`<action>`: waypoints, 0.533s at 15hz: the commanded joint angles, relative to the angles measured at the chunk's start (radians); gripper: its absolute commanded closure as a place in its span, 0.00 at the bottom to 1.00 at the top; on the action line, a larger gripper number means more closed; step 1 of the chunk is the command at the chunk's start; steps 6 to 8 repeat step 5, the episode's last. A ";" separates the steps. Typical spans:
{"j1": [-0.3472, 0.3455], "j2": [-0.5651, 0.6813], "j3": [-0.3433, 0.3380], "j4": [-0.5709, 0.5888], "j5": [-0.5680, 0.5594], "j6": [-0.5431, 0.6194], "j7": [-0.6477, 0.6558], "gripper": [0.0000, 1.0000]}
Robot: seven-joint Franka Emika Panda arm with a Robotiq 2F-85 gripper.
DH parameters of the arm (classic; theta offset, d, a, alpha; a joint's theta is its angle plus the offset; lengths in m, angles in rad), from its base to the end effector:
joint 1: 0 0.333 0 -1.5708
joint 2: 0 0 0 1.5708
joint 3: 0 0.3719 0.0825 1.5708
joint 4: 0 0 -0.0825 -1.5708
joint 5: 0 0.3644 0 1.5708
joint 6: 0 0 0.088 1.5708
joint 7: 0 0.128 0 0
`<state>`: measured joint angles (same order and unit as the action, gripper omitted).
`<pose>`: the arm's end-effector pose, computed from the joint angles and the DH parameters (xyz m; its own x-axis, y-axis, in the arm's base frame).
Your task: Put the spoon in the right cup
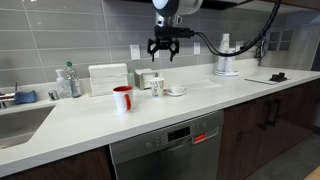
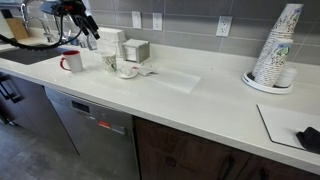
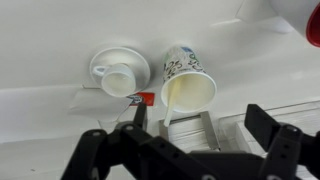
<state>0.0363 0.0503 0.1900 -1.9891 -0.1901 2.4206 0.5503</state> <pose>0.5789 0.1277 0.5240 0.8979 -0.2001 0.3920 -0.1949 -0.9794 -0.0536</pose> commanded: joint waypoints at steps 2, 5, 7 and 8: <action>0.042 -0.001 -0.043 0.001 0.004 -0.001 -0.004 0.00; 0.052 0.006 -0.042 0.001 0.004 -0.001 -0.001 0.00; 0.052 0.006 -0.042 0.001 0.004 -0.001 -0.001 0.00; 0.052 0.006 -0.042 0.001 0.004 -0.001 -0.001 0.00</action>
